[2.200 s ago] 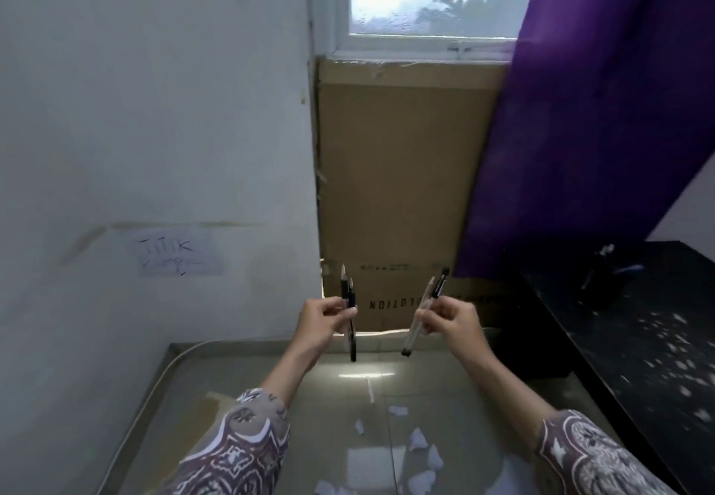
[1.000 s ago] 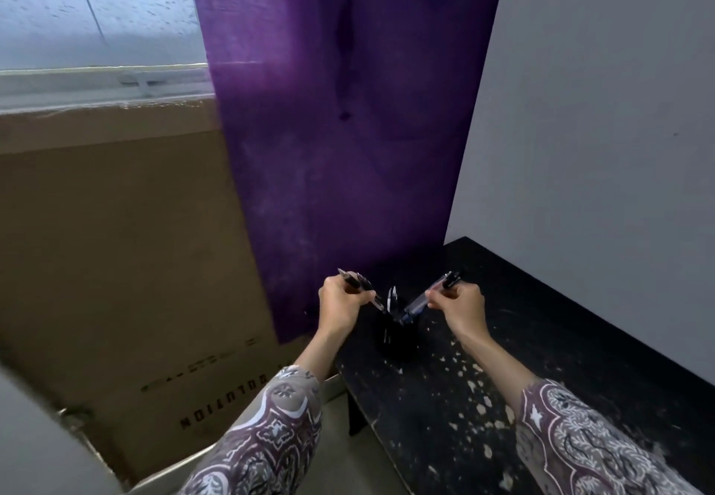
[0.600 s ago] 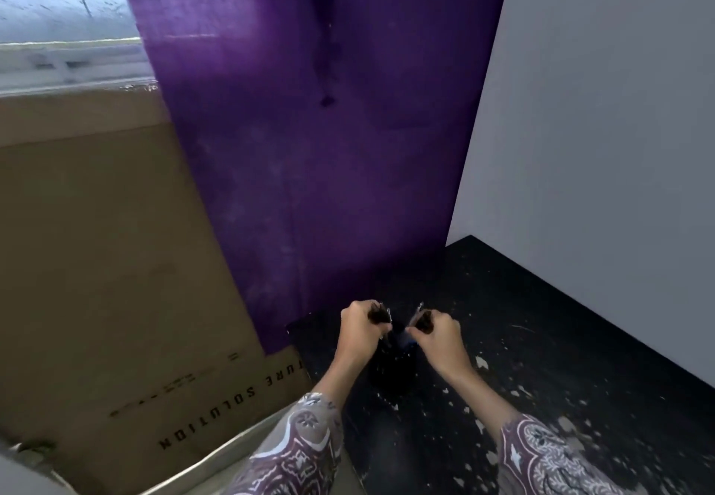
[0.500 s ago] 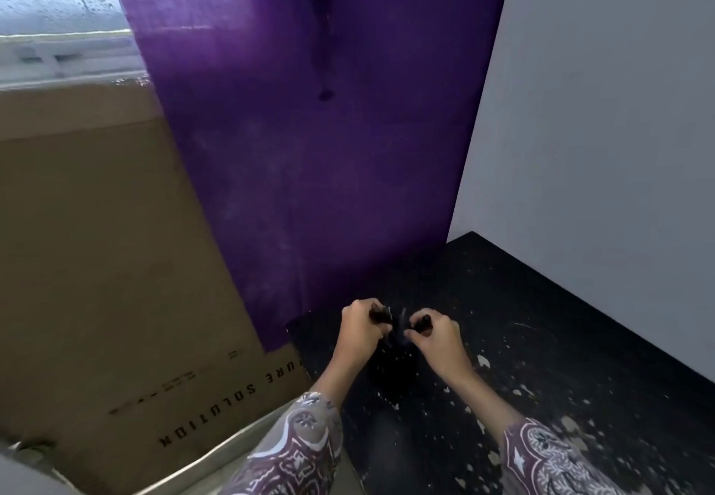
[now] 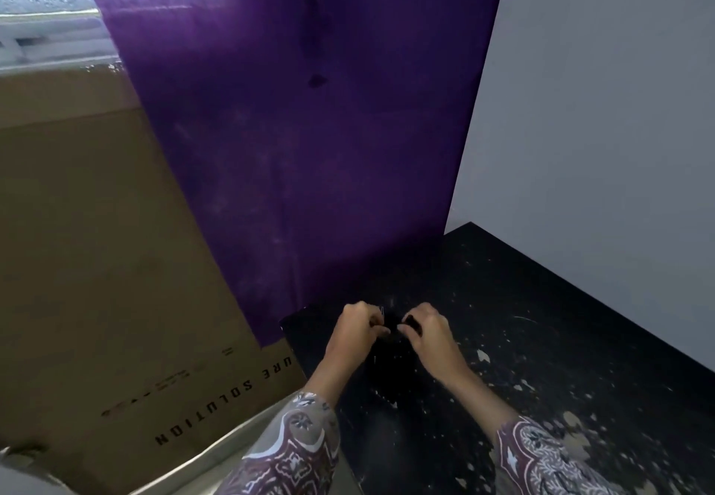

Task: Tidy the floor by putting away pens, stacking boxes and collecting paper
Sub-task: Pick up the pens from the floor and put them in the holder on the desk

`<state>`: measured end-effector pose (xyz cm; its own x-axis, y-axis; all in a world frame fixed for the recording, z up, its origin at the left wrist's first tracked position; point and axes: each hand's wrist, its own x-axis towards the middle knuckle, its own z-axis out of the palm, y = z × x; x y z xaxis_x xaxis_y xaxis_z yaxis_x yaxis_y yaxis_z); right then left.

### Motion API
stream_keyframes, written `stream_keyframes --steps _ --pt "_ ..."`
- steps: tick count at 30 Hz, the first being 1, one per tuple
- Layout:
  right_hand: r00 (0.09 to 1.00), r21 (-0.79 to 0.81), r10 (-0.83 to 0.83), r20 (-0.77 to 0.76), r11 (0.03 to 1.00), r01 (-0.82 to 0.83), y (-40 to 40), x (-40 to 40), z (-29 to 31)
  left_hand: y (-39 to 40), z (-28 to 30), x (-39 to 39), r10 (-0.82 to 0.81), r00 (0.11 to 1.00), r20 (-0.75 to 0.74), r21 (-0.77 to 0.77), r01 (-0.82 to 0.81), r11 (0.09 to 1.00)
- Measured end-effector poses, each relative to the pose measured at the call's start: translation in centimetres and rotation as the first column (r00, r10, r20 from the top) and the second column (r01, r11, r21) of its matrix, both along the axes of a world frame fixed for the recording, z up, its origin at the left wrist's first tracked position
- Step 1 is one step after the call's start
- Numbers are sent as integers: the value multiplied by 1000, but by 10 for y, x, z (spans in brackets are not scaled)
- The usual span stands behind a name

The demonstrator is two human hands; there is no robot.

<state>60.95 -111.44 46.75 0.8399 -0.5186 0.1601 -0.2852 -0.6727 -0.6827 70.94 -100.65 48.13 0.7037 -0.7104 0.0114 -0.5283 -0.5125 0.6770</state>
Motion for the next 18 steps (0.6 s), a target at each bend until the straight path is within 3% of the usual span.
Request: stream_keyframes --steps 4,7,11,18 --pt "987 -138 42 -154 988 -63 9 7 -7 -4 -7 -1 -4 997 77 -6 4 1000" --pt "977 -45 86 -197 994 -96 10 10 -1 1 -5 5 21 993 119 -40 -16 999" --pt "979 78 128 -158 990 -117 4 8 5 16 -7 14 56 995 77 -121 -47 992" --pt "997 102 71 -9 992 -70 10 0 12 52 -7 11 134 991 22 -143 -129 981"
